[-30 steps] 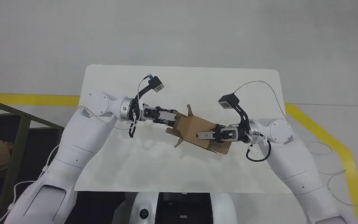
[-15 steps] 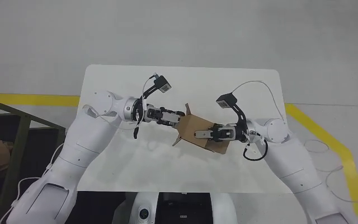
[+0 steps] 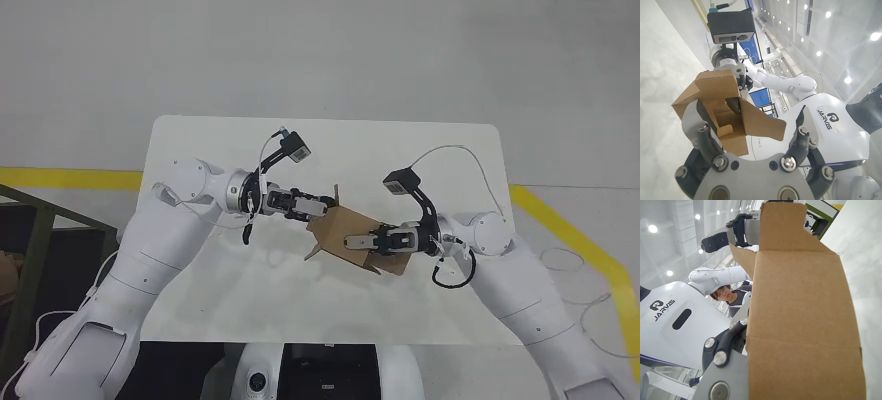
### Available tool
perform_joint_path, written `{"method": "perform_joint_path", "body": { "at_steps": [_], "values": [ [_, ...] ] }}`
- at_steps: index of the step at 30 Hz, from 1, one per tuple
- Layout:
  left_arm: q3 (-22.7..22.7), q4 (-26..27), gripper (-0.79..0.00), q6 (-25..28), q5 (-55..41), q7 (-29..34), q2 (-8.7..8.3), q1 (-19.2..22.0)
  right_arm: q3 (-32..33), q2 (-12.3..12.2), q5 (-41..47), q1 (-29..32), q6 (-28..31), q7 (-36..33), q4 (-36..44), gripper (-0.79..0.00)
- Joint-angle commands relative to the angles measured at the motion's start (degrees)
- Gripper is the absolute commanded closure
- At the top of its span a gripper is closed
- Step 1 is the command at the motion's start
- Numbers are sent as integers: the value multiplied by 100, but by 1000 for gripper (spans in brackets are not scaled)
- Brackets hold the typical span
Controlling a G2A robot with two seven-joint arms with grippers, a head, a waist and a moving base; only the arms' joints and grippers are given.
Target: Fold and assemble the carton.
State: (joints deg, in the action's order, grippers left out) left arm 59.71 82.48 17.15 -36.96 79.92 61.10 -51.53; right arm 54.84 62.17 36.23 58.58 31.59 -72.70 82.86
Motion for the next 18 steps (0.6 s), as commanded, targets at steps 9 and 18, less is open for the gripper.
{"method": "perform_joint_path", "body": {
  "at_steps": [9,18],
  "values": [
    [151,-76,-785,-10,54,14,-30,-65,133,-60,160,21,174,174,-136,0],
    [317,28,-785,-71,98,16,-77,-222,272,-89,293,49,380,380,-257,0]
  ]
}}
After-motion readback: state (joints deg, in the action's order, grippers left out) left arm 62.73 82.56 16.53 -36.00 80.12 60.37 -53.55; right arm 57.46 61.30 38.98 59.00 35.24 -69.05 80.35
